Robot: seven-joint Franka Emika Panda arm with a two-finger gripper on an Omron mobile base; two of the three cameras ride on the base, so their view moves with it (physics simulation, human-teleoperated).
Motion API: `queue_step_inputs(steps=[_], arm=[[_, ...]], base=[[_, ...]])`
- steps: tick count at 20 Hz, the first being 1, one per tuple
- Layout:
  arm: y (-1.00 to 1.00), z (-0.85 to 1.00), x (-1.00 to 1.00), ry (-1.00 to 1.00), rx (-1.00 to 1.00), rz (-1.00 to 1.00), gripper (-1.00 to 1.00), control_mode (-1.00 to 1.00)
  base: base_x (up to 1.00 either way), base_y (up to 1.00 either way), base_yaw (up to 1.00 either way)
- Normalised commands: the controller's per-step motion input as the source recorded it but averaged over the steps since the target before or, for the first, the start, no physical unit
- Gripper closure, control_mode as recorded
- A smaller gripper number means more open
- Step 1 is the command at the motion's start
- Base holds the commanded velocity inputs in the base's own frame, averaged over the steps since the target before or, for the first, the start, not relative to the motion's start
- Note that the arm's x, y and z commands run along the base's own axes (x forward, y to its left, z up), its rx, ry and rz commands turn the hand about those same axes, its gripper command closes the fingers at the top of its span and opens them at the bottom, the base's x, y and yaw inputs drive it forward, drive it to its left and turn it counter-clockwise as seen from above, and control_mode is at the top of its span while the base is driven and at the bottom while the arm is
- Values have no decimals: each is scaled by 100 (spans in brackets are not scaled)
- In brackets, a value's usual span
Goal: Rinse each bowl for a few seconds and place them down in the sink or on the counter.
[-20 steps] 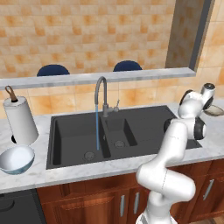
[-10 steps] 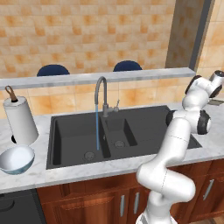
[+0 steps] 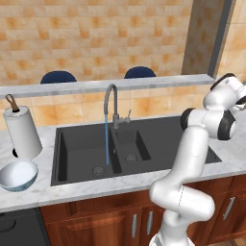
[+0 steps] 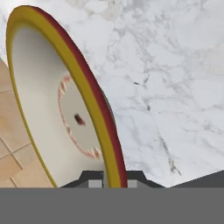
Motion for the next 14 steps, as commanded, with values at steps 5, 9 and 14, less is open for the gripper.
queue_step_inputs(steps=[5,9,14], arm=[[66,9,-75,-9,-6,10,100,-100],[83,21,-38,-7,-4,17,100,-100],[76,31,-13,-5,-10,25,100,-100]], base=[[0,0,0],[0,0,0],[0,0,0]])
